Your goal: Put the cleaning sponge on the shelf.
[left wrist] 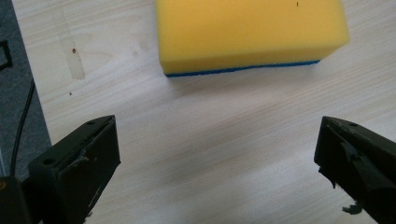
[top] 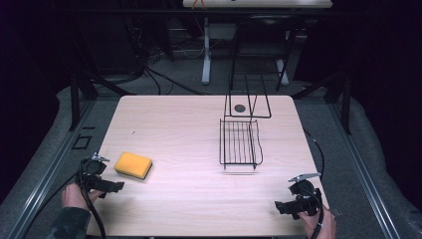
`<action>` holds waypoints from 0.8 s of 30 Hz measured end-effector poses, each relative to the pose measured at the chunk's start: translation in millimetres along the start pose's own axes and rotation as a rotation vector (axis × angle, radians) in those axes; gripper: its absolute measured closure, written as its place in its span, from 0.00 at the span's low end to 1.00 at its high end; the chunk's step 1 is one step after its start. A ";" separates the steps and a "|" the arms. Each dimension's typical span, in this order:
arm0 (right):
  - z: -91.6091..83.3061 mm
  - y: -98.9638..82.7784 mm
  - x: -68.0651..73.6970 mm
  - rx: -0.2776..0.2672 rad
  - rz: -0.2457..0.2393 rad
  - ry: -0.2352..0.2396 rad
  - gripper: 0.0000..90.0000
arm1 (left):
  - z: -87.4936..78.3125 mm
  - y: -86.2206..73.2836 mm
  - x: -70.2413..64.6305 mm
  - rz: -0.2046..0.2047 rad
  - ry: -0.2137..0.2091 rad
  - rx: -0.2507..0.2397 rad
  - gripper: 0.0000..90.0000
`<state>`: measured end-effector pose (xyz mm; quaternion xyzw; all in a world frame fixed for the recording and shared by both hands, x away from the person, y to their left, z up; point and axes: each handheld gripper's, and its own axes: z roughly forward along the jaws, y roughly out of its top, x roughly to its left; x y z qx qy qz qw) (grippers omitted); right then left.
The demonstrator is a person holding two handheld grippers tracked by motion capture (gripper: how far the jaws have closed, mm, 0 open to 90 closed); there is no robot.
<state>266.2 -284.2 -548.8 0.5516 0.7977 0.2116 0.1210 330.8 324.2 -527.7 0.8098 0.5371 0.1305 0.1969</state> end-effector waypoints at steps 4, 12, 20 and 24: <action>-0.2 0.2 0.2 -0.002 -0.003 0.001 0.04 | -2.3 4.9 2.9 -0.001 0.002 -0.014 0.00; 0.0 1.2 2.4 0.003 -0.013 0.001 0.06 | -3.3 23.5 13.3 -0.020 0.002 -0.047 0.00; 1.6 2.3 4.7 0.006 -0.024 0.013 0.07 | 6.2 32.8 23.3 -0.022 -0.012 -0.050 0.00; 0.4 2.5 4.7 0.007 -0.027 0.010 0.07 | 9.2 42.1 34.4 -0.059 -0.007 -0.077 0.00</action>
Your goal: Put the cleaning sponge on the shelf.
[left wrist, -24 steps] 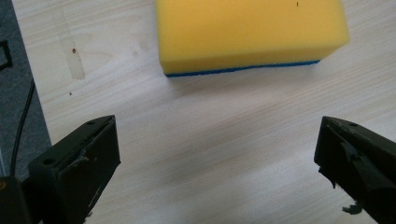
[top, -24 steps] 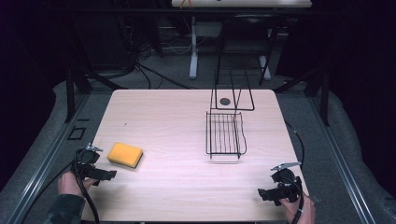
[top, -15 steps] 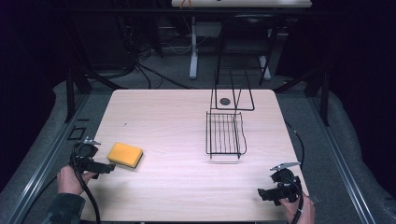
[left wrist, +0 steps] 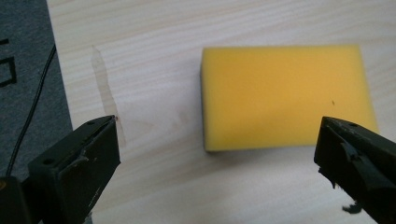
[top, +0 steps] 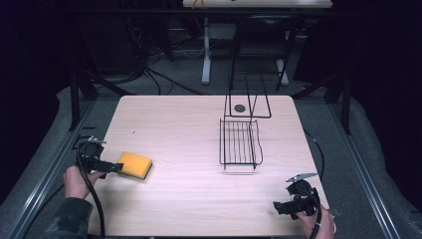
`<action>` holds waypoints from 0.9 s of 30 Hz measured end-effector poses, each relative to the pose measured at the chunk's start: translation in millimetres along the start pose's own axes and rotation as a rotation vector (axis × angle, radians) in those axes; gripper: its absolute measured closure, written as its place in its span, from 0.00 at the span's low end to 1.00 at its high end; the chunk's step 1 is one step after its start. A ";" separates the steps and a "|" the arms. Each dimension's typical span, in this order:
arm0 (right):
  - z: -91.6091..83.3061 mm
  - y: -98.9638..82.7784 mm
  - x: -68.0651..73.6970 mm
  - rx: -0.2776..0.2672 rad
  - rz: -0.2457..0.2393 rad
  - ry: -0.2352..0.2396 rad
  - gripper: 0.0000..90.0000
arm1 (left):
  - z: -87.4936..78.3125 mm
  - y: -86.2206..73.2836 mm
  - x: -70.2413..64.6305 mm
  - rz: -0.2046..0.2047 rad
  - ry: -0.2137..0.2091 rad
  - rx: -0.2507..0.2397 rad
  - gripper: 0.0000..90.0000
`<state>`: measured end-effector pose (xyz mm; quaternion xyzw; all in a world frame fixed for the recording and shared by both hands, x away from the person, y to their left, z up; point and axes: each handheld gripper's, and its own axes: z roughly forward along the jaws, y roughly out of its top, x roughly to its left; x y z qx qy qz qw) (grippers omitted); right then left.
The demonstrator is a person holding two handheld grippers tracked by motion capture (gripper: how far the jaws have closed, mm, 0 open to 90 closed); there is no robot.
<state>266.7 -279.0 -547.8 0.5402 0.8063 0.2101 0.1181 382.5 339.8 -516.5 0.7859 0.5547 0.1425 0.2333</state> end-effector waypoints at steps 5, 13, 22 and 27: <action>0.6 -0.1 -0.9 0.000 0.000 0.002 0.08 | 7.3 4.7 5.5 -0.020 0.003 0.007 0.04; 3.3 0.5 0.9 0.010 -0.002 0.008 0.09 | 20.5 7.1 4.7 -0.021 -0.059 0.029 0.21; 2.2 0.2 0.7 0.014 -0.006 0.005 0.10 | 26.7 3.9 0.5 -0.020 -0.115 0.049 0.48; 2.0 0.2 1.2 0.010 -0.007 0.005 0.10 | 28.5 1.8 0.1 -0.019 -0.133 0.045 0.54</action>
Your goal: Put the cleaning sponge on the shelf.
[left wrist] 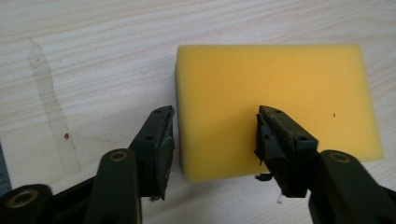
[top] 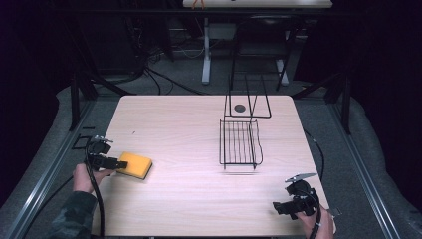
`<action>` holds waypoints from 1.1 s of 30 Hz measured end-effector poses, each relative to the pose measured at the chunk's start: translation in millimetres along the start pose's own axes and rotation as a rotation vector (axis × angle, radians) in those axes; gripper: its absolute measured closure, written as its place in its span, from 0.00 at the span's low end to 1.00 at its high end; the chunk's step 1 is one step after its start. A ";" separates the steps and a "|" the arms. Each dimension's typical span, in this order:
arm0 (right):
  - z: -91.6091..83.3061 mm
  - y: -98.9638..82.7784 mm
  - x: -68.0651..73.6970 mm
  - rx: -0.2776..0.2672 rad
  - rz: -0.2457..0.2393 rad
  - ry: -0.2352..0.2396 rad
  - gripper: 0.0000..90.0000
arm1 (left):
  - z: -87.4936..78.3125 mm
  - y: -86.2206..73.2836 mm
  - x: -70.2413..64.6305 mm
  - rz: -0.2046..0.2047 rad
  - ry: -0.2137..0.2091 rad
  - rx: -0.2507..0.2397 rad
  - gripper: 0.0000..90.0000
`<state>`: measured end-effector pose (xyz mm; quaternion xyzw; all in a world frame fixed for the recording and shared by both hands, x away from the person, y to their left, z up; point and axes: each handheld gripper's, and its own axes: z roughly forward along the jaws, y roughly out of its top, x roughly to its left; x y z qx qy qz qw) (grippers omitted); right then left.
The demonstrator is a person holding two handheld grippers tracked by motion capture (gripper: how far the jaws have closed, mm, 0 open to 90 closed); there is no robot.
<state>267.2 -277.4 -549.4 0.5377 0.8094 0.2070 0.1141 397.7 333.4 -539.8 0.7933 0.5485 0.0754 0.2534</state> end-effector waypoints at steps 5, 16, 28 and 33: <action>1.1 -0.6 -0.4 -0.005 0.011 0.006 0.11 | 0.2 -1.4 -1.2 -0.004 -0.005 -0.005 0.62; 0.2 -1.3 -0.2 0.003 0.008 -0.003 0.12 | 0.4 -2.9 -0.1 -0.014 -0.014 -0.021 0.74; -0.3 -0.8 -0.1 0.005 0.008 -0.003 0.12 | -1.0 -2.5 -0.6 0.002 -0.002 -0.038 0.80; 0.0 -0.7 -0.4 0.004 0.007 -0.001 0.12 | -2.8 -2.2 1.0 0.006 -0.007 -0.043 0.83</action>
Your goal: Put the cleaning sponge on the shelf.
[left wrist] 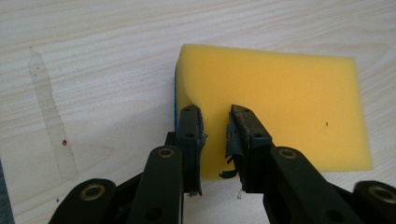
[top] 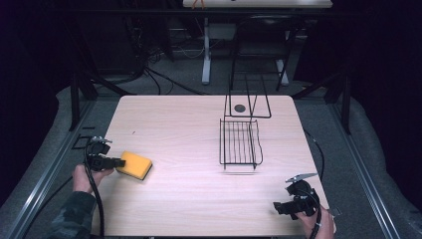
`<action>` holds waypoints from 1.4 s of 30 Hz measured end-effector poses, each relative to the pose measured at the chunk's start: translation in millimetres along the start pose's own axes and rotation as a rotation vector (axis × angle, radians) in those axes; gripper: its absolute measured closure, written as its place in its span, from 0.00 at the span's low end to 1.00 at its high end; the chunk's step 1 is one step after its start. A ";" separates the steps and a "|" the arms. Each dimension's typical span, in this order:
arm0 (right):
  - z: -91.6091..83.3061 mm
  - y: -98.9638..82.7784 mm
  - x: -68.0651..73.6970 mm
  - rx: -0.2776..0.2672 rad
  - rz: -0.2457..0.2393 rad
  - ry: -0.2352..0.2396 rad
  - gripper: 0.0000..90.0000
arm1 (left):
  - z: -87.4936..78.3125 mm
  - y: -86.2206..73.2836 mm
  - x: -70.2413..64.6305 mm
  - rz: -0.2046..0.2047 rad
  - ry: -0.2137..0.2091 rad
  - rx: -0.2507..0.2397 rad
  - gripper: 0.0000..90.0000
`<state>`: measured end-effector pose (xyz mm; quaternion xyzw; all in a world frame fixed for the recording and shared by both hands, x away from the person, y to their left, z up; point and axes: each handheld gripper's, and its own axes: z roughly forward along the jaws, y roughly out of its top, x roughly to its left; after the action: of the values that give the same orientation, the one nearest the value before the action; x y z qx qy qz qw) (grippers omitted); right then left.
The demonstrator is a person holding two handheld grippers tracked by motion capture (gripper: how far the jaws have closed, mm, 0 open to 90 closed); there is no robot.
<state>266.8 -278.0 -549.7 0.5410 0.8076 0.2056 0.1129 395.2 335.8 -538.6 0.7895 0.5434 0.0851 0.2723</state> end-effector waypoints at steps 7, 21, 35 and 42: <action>0.5 0.3 0.0 0.008 0.001 0.007 0.12 | -3.6 0.2 0.2 0.009 -0.002 -0.012 0.86; -1.0 -0.6 -0.8 0.001 0.009 0.002 0.12 | -25.6 5.4 -12.8 0.044 0.016 -0.081 0.91; -1.8 -0.7 -0.8 -0.004 0.008 0.002 0.12 | -46.1 8.0 -23.0 0.061 0.008 -0.151 0.93; -0.4 -0.7 -1.6 -0.001 0.007 -0.002 0.12 | -51.7 10.1 -27.6 0.065 -0.006 -0.169 0.93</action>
<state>266.7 -279.9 -549.7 0.5440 0.8055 0.2058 0.1132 370.3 325.6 -485.6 0.7812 0.5076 0.1369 0.3366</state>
